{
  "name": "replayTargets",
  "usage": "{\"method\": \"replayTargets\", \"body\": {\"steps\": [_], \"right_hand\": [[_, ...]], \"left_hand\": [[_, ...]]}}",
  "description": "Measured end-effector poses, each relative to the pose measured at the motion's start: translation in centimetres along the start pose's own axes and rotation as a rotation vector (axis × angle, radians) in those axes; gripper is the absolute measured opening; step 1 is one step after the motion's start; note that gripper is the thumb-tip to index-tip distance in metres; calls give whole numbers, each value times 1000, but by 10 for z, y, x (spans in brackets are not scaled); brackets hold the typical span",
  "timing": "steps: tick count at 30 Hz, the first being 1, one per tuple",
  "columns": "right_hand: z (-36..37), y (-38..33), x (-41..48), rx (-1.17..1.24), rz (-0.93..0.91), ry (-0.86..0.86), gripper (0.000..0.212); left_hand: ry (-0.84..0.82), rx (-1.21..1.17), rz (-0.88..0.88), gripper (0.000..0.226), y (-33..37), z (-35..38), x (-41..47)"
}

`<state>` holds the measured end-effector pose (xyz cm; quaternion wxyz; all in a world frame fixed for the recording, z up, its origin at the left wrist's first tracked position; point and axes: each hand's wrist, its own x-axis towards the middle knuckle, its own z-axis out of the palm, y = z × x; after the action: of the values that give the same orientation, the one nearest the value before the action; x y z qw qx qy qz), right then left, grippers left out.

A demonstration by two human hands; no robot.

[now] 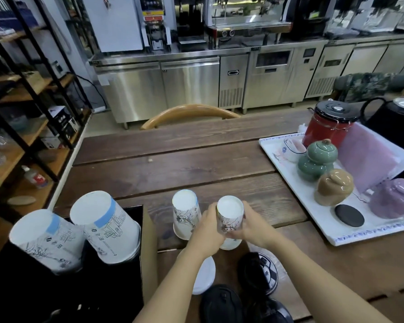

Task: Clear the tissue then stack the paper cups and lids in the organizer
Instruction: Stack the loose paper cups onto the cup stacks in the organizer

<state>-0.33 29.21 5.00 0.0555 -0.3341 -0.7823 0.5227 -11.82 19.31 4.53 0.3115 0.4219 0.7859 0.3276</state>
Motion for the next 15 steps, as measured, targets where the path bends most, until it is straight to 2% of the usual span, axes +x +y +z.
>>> {"method": "replayTargets", "body": {"steps": [4, 9, 15], "right_hand": [[4, 11, 2, 19, 0, -7, 89], [1, 3, -6, 121, -26, 63, 74], [-17, -50, -11, 154, -241, 201, 75]], "left_hand": [[-17, -66, -35, 73, -4, 2, 3], [-38, -276, -10, 70, 0, -3, -5], [136, -568, 102, 60, 51, -46, -23]]}}
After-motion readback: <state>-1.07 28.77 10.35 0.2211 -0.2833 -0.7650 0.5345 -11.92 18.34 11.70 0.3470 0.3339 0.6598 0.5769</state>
